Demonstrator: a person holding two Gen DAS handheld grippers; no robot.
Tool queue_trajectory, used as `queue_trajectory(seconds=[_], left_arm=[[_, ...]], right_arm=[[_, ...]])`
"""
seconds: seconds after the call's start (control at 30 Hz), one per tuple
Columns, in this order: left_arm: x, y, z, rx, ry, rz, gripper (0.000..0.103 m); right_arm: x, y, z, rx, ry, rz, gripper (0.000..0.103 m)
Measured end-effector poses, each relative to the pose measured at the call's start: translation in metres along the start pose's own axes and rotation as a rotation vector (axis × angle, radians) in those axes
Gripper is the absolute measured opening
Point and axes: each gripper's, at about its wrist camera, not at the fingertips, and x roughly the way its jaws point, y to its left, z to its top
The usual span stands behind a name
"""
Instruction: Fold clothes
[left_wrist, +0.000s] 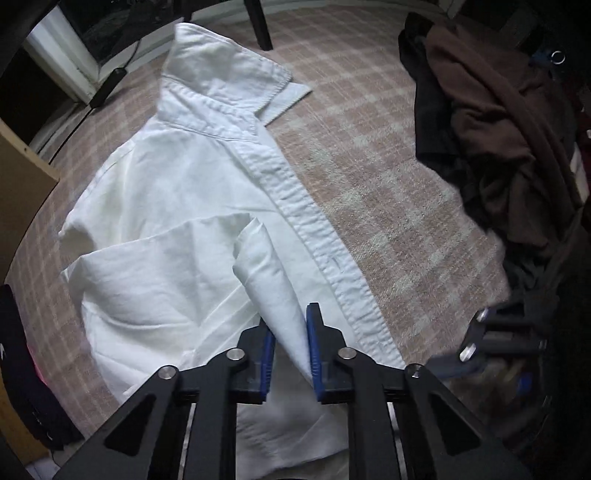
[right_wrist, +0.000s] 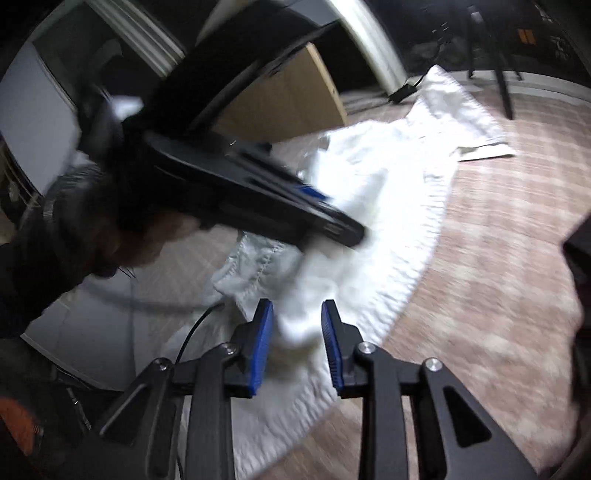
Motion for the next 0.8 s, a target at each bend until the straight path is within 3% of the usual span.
queue_trajectory(seconds=[0.07, 0.3, 0.37, 0.47, 0.57, 0.7, 0.8], left_arm=[[-0.009, 0.008, -0.009, -0.007, -0.019, -0.006, 0.014], [-0.041, 0.016, -0.023, -0.032, -0.078, -0.041, 0.013], [-0.049, 0.015, -0.022, -0.036, -0.092, -0.058, 0.013], [-0.058, 0.011, -0.019, -0.033, -0.112, -0.088, 0.013], [-0.051, 0.002, -0.014, -0.01, -0.108, -0.115, 0.013], [-0.026, -0.016, 0.0, 0.007, -0.098, -0.163, 0.026], [-0.041, -0.01, -0.006, 0.019, -0.148, -0.151, 0.032]], right_arm=[[-0.007, -0.01, -0.005, 0.006, 0.011, -0.025, 0.027], [0.011, -0.01, 0.021, 0.058, -0.034, 0.06, 0.027], [0.031, -0.006, 0.027, 0.066, -0.003, 0.084, 0.027], [0.058, 0.01, 0.024, 0.021, 0.119, 0.129, 0.027], [0.05, 0.013, 0.01, -0.001, 0.159, 0.063, 0.027], [0.004, -0.017, 0.004, 0.128, 0.078, -0.073, 0.027], [-0.024, -0.024, 0.013, 0.158, -0.001, -0.128, 0.027]])
